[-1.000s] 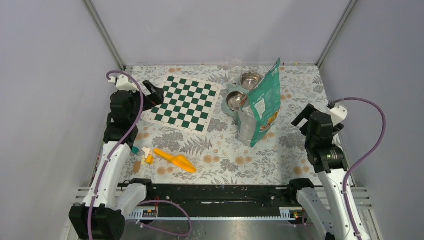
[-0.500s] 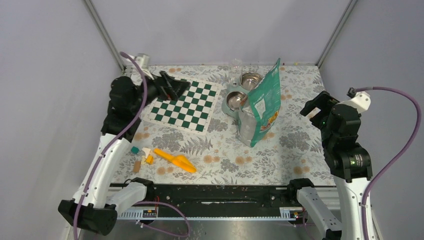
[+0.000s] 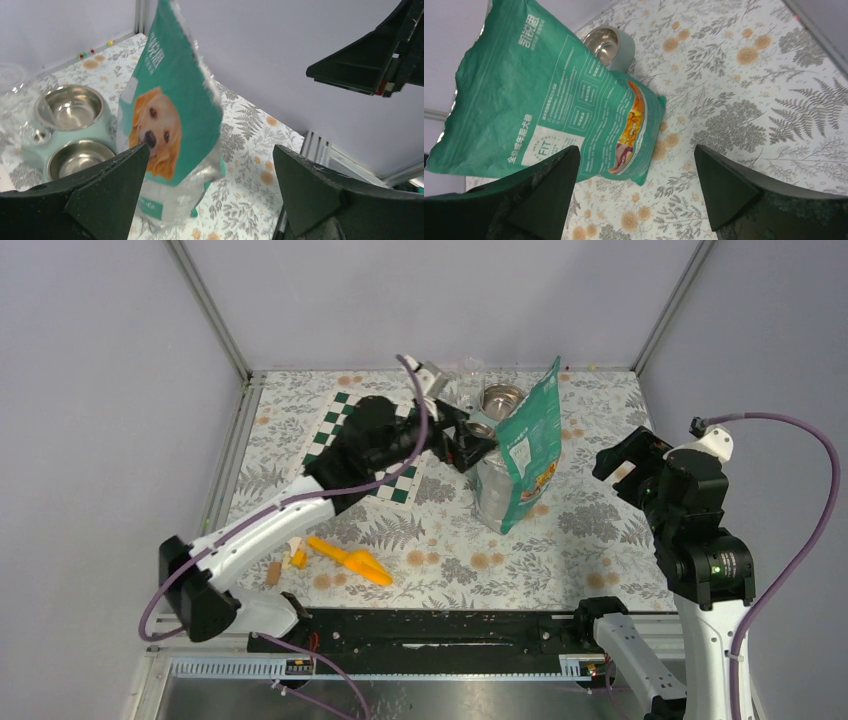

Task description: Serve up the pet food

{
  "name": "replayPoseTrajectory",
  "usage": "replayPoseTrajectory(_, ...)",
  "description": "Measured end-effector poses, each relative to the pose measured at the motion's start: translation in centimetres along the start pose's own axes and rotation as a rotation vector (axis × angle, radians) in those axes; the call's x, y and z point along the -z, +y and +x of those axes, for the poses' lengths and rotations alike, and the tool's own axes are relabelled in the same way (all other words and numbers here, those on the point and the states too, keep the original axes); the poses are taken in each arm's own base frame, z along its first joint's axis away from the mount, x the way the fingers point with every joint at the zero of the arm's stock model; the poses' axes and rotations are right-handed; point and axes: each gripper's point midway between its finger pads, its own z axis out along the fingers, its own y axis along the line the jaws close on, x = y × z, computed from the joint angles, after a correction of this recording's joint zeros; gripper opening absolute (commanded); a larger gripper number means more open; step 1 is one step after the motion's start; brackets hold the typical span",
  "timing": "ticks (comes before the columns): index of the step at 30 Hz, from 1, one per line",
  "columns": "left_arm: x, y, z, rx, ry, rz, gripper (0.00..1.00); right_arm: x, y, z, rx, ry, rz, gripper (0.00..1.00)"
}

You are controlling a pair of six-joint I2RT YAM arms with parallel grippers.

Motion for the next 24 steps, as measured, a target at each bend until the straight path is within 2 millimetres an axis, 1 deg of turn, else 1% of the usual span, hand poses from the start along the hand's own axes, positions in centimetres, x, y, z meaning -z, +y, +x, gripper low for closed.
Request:
replayPoseTrajectory(4, -3.5, -1.2, 0.9, -0.071, -0.004, -0.023, 0.86, 0.2, 0.2, 0.9, -0.013, 0.04, -0.015, 0.92)
replayPoseTrajectory(8, -6.0, -1.4, 1.8, -0.118, -0.001, -0.075, 0.71, 0.3, 0.4, 1.4, -0.022, 0.067, -0.025, 0.92)
replayPoseTrajectory(14, -7.5, 0.1, 3.1, -0.155, 0.01, -0.165, 0.41, 0.4, 0.3, 1.9, -0.023, 0.085, -0.025, 0.92)
replayPoseTrajectory(15, -7.7, 0.4, 3.2, -0.159, 0.009, -0.178, 0.36, 0.4, 0.2, 2.0, -0.023, 0.089, -0.023, 0.92)
replayPoseTrajectory(17, -8.1, 0.7, 3.2, -0.16, 0.008, -0.195, 0.22, 0.4, 0.2, 2.2, -0.021, 0.096, -0.021, 0.92)
replayPoseTrajectory(19, -8.3, 0.9, 2.9, -0.168, 0.001, -0.208, 0.0, 0.4, 0.2, 2.2, -0.021, 0.097, -0.022, 0.92)
replayPoseTrajectory(24, -8.2, 1.0, 2.8, -0.168, 0.008, -0.228, 0.0, 0.3, 0.2, 2.2, -0.019, 0.102, -0.018, 0.93)
